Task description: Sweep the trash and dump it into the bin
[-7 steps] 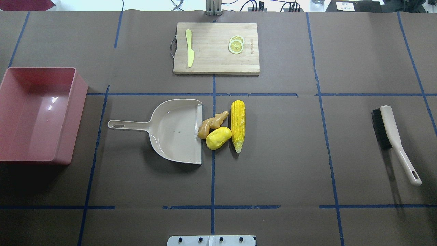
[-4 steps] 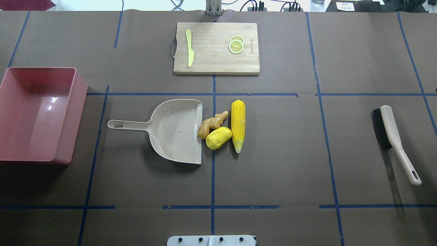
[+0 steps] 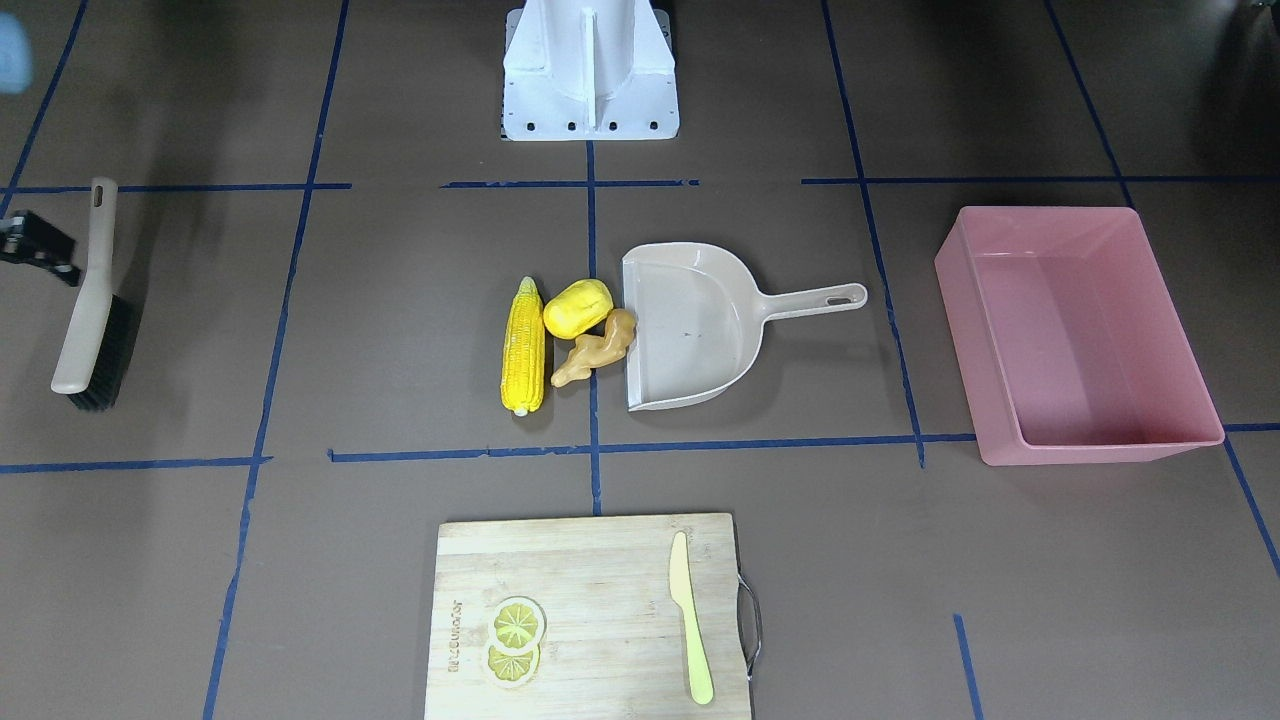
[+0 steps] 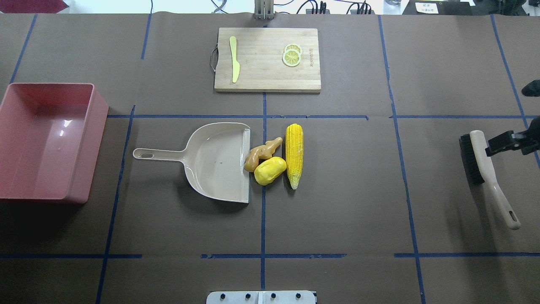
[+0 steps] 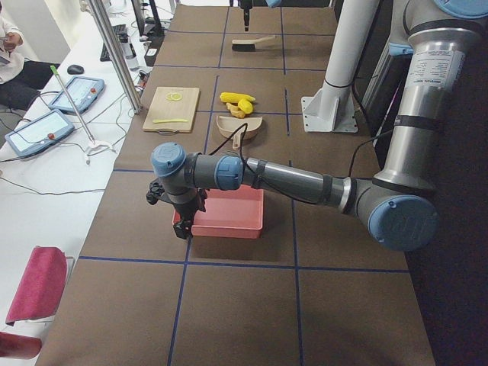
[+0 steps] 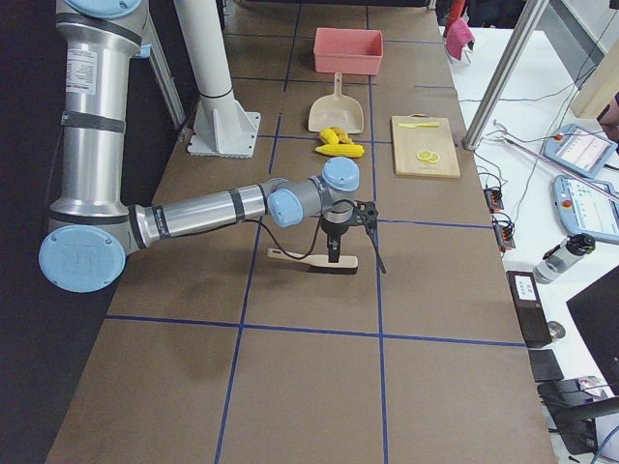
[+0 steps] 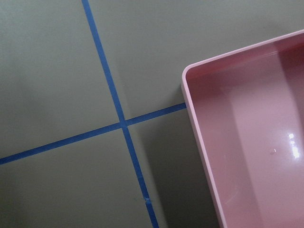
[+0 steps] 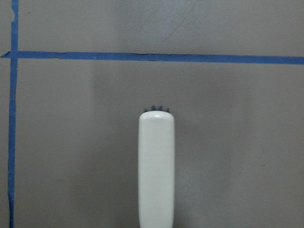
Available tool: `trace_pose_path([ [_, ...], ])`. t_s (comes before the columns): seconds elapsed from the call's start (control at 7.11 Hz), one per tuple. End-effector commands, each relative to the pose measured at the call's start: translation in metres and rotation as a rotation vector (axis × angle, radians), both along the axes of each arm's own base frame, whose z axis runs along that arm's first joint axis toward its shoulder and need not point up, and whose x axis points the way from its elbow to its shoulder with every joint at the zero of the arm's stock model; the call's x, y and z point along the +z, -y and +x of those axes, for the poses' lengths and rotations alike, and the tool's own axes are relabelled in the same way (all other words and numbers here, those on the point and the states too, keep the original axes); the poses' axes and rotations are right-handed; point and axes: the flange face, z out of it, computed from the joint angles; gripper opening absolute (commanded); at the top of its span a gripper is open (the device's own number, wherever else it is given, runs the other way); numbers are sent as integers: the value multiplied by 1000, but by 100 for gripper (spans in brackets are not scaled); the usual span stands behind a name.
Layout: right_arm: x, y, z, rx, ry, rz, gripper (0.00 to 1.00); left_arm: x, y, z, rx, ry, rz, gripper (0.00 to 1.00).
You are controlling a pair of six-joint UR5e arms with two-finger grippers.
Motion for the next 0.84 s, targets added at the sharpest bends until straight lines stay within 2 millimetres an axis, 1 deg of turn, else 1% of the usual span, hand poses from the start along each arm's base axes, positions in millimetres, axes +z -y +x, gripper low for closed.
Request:
trace_pose_path([
  [0.0,22,-43,-19,-6,-28,-9,99,-2,1,7,9,-8,-2,100],
  [0.14,46,-75,-17,-11,-16,-21,99,-6,3,9,-7,-9,-14,100],
  [0.28,65,-84,-26,-4,12,-28,97,-8,4,21,-2,-23,-29,100],
  [0.42,64,-92,-45,4,21,-63,93,-9,4,26,5,-25,-30,100],
  [0.56,63,-96,-51,-9,23,-68,93,-12,4,26,7,-26,-21,100],
  [0.7,67,-99,-48,-8,16,-78,73,-14,5,26,7,-26,-18,100],
])
